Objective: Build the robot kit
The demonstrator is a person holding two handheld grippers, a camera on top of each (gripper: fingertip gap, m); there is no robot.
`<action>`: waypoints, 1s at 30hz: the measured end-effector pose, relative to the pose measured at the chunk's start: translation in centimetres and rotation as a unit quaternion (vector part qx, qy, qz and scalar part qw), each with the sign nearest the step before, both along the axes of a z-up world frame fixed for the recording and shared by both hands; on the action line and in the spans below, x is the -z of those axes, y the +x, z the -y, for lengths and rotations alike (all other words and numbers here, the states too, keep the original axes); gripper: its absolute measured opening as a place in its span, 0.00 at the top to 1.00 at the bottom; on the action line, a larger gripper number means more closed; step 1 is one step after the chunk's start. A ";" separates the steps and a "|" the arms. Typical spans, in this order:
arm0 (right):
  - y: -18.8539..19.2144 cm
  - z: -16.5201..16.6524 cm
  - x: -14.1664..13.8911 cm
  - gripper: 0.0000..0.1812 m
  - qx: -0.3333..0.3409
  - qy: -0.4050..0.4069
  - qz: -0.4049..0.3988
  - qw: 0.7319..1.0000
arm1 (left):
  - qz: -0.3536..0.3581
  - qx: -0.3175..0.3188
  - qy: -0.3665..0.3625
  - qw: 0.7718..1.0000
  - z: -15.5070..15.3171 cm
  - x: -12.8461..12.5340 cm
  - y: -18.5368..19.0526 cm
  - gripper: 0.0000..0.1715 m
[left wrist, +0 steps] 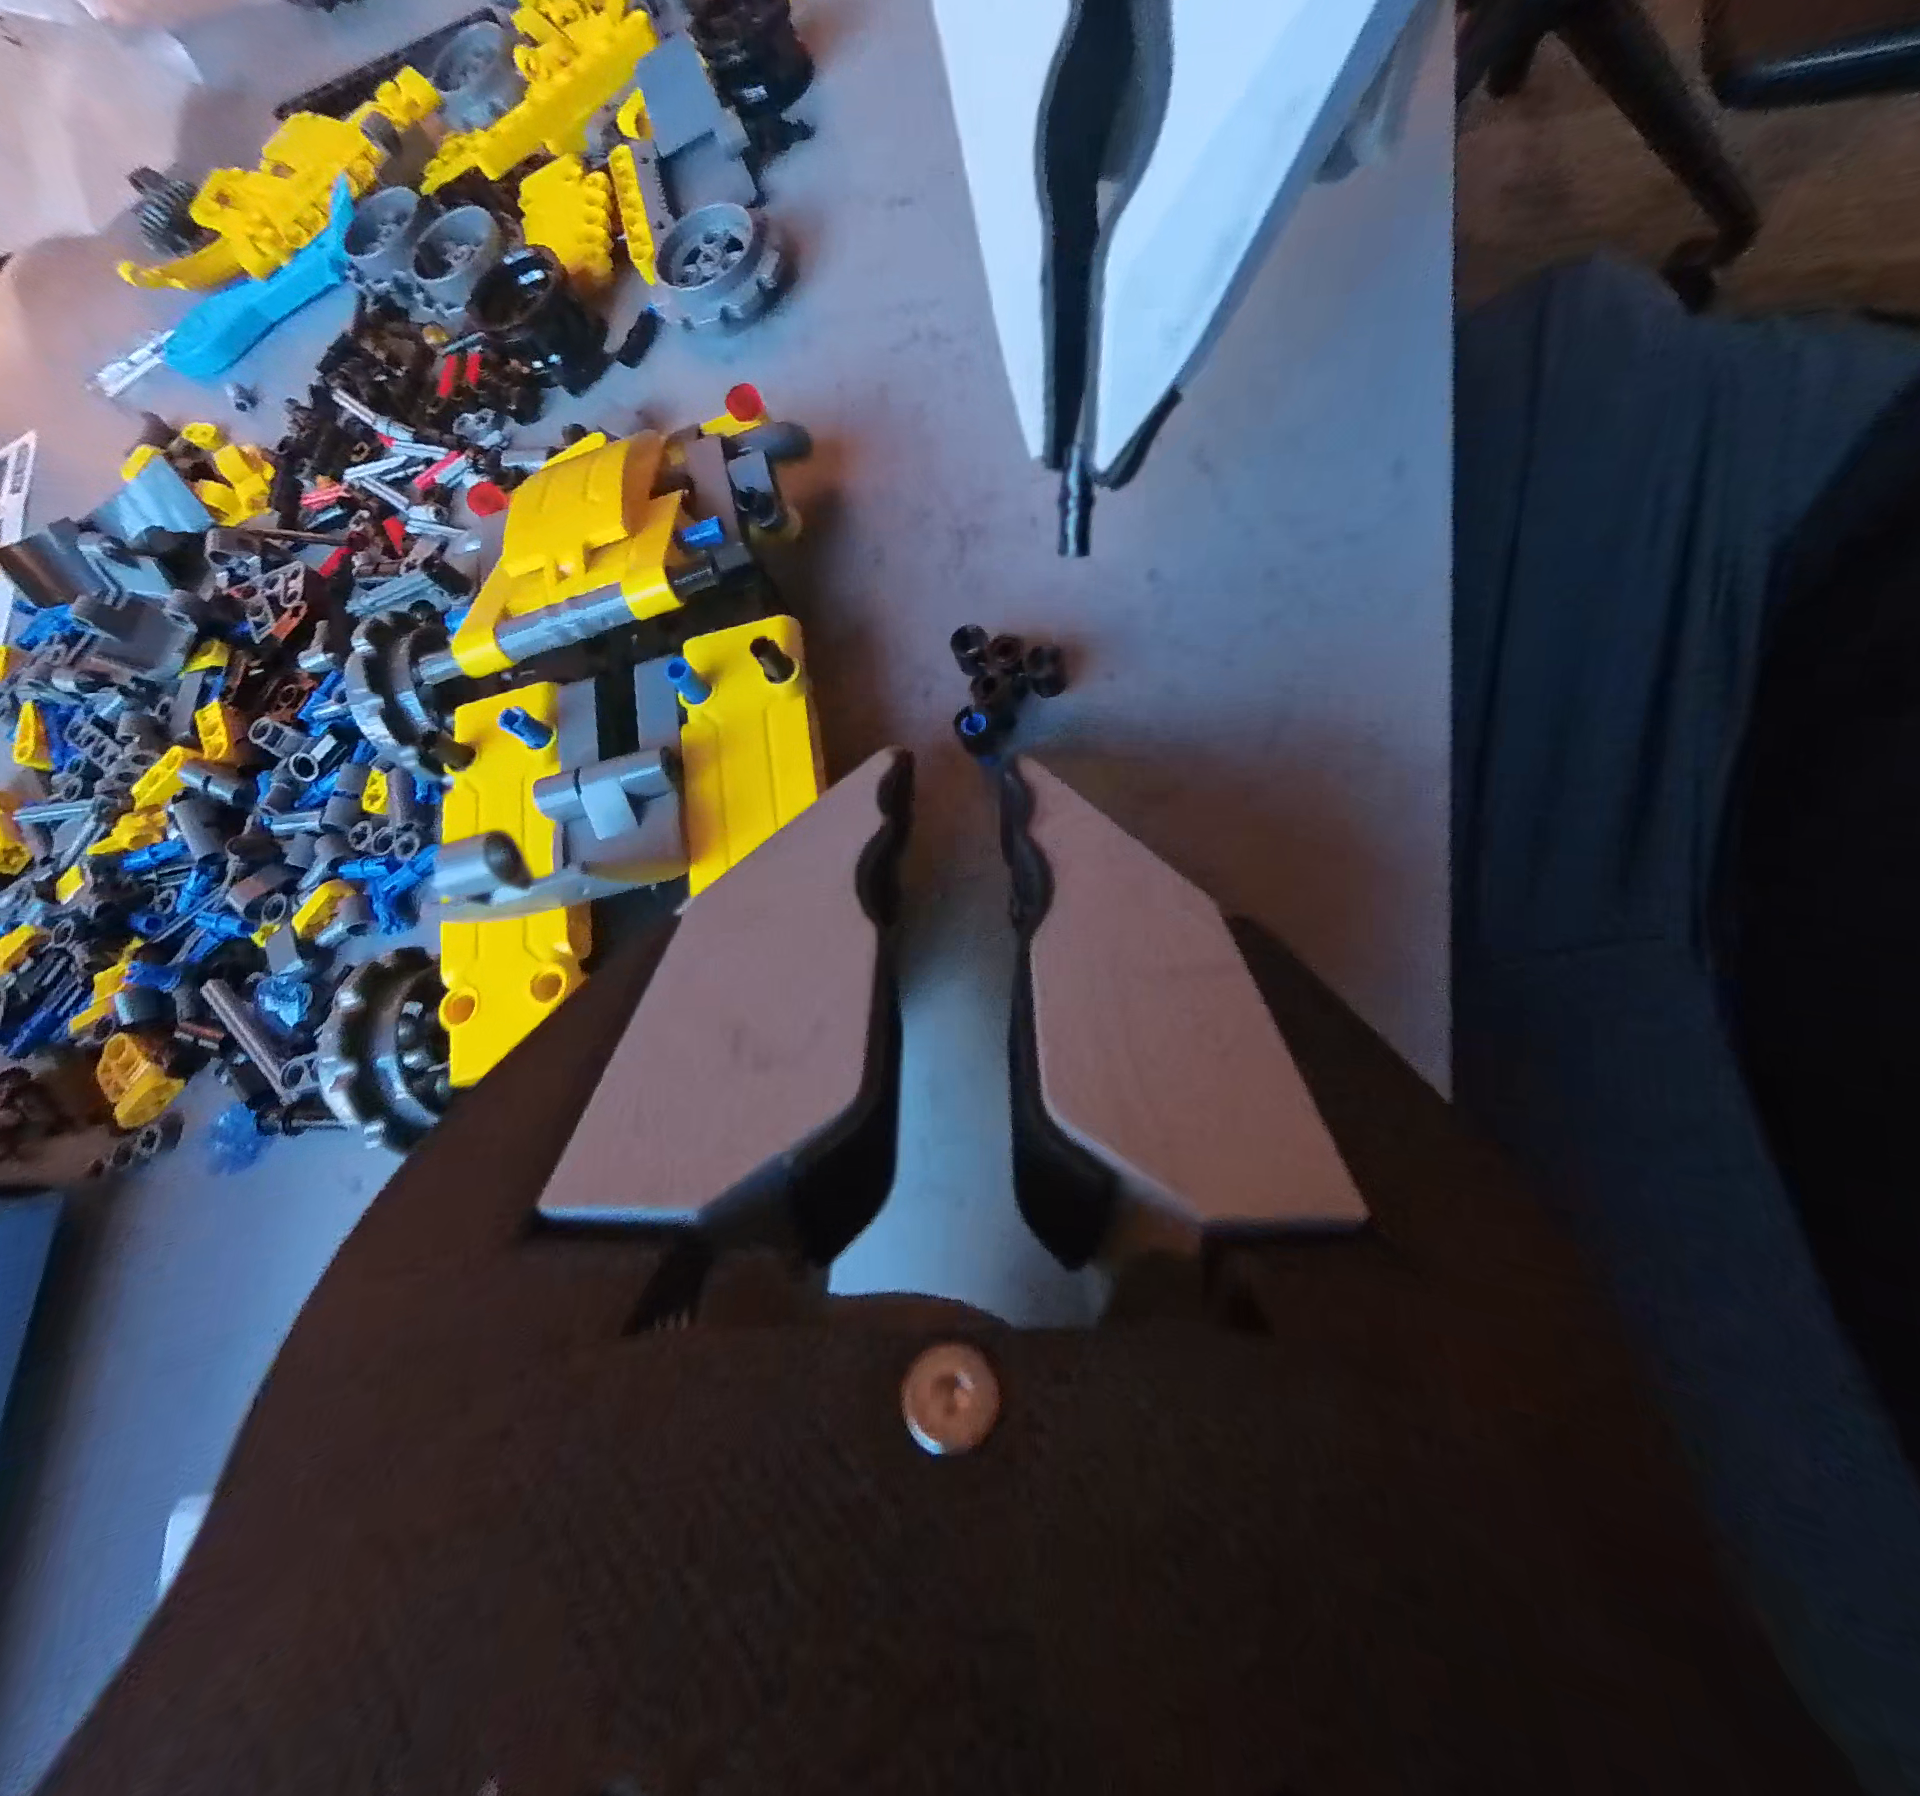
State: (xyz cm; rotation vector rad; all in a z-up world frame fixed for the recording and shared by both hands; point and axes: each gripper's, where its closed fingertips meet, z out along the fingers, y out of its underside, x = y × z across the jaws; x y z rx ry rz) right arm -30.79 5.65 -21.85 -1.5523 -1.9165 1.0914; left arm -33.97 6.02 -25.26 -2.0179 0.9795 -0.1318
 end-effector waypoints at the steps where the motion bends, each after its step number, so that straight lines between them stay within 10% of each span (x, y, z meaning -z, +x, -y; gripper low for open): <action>1: 0.1 0.0 0.2 0.98 -0.001 -0.001 0.003 1.000 | -0.002 0.003 -0.003 1.000 -0.1 0.1 0.1 0.93; 30: 0.6 -0.3 2.2 0.98 -0.004 0.024 0.033 0.999 | -0.023 0.019 -0.019 0.999 0.5 0.9 2.1 0.96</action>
